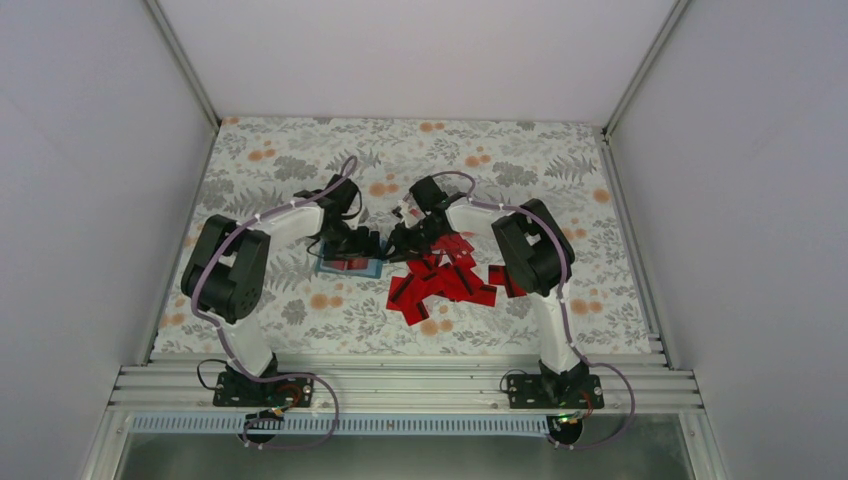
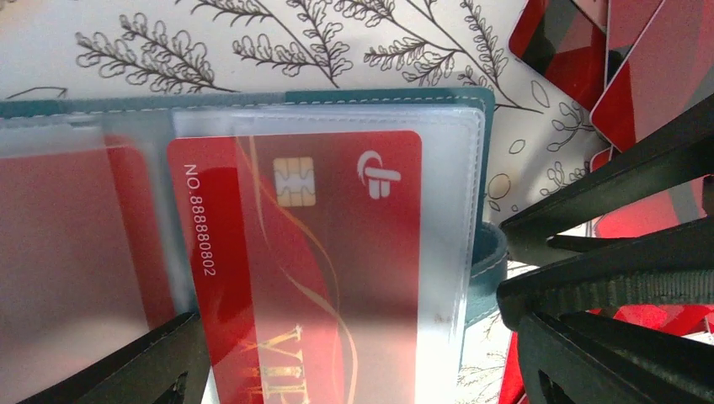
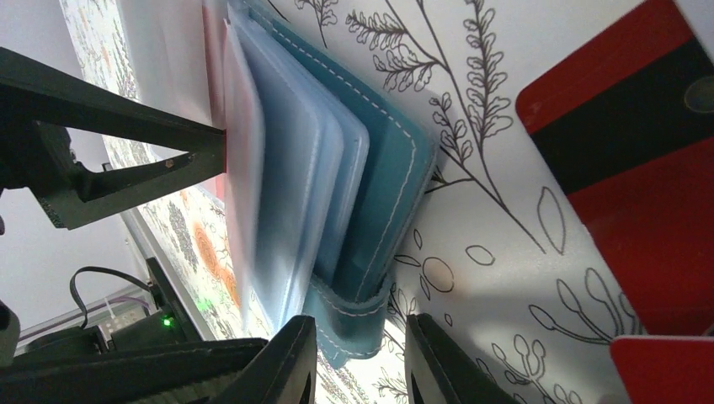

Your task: Put the credit cards into the card holder

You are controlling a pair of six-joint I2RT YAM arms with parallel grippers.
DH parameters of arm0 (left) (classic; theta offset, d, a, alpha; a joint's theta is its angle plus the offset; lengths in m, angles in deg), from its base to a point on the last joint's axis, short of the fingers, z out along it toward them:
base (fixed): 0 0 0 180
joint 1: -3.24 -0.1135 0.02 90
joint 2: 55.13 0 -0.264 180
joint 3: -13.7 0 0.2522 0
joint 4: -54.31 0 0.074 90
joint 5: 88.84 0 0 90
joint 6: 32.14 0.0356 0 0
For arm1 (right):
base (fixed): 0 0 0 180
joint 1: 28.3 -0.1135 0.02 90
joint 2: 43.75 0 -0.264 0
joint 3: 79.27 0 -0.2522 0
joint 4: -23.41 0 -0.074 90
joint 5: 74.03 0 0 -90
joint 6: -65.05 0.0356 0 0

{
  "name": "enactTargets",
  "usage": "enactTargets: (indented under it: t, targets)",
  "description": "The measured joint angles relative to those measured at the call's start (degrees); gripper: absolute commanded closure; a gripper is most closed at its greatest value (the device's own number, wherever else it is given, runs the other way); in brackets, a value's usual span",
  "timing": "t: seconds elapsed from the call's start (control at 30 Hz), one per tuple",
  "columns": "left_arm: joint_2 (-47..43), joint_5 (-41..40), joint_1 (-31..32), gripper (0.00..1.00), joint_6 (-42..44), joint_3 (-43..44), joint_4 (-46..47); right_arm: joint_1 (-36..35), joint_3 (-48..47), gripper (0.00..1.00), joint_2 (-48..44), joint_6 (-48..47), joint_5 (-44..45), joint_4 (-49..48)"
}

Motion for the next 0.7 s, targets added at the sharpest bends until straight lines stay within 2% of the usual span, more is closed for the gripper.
enactTargets:
  t: [0.4,0.7]
  targets:
    - [0.6,3.7,-0.4,0.11,-0.4,0.0,1.7,0.0,-2.7,0.72,1.2,-0.5,0.5,2.4]
    - [0.6,9.4,-1.0,0.12,-4.2,-1.4,5.5,1.1,-5.2,0.73,2.4,-1.4,1.2,4.9]
